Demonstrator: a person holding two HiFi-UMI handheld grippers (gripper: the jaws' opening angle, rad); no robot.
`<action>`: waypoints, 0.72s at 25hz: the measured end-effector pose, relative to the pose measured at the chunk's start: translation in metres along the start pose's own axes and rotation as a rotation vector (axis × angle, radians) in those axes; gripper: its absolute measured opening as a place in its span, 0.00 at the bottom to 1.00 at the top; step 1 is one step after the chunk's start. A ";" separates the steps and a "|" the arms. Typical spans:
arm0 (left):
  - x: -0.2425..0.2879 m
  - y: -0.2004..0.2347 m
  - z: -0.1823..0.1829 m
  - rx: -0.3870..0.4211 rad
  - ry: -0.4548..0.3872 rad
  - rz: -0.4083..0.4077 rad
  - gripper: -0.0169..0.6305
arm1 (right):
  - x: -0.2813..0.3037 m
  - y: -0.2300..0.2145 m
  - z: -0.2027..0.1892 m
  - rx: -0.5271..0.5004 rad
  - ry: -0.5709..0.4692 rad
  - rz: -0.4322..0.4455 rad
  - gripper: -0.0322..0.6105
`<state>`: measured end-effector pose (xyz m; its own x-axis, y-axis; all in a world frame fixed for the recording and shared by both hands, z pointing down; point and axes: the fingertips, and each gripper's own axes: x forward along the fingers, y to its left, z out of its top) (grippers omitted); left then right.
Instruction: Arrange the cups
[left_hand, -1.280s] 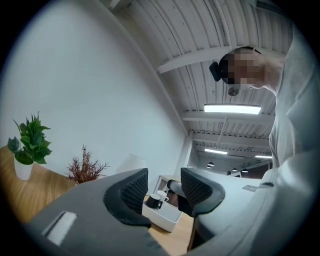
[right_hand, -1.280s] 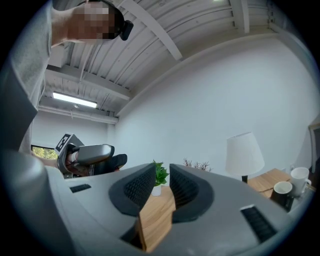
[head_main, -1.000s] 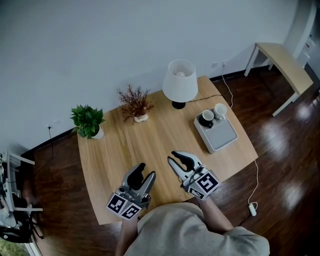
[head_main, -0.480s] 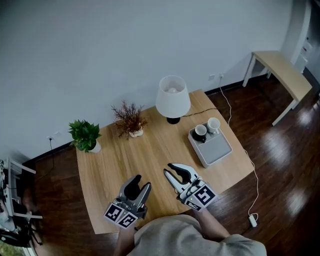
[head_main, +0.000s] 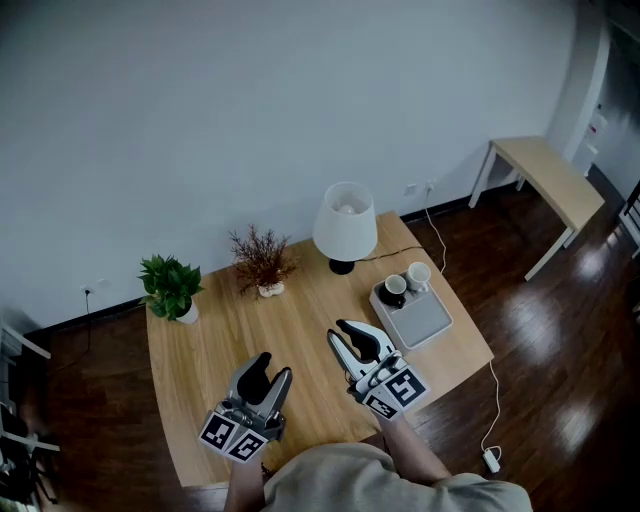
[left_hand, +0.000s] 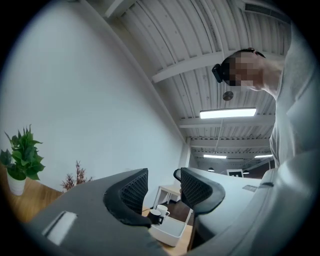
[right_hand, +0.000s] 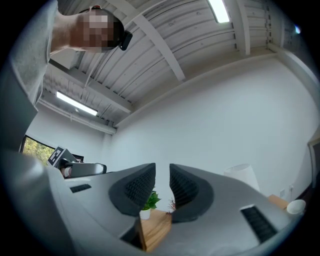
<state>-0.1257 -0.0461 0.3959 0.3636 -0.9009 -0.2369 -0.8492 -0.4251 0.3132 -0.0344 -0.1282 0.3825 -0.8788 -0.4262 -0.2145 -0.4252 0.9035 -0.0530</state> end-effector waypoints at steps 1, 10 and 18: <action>-0.004 0.003 0.008 0.000 -0.022 -0.005 0.35 | 0.005 0.005 0.004 -0.018 0.005 -0.008 0.18; -0.054 0.032 0.047 -0.038 -0.181 -0.014 0.35 | 0.035 0.071 0.021 -0.119 0.052 0.003 0.18; -0.058 0.028 0.044 -0.085 -0.222 -0.055 0.32 | 0.029 0.097 0.017 -0.147 0.104 0.043 0.18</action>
<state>-0.1878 -0.0015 0.3778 0.3075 -0.8390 -0.4489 -0.7919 -0.4872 0.3681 -0.0980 -0.0520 0.3543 -0.9114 -0.3963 -0.1107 -0.4069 0.9081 0.0985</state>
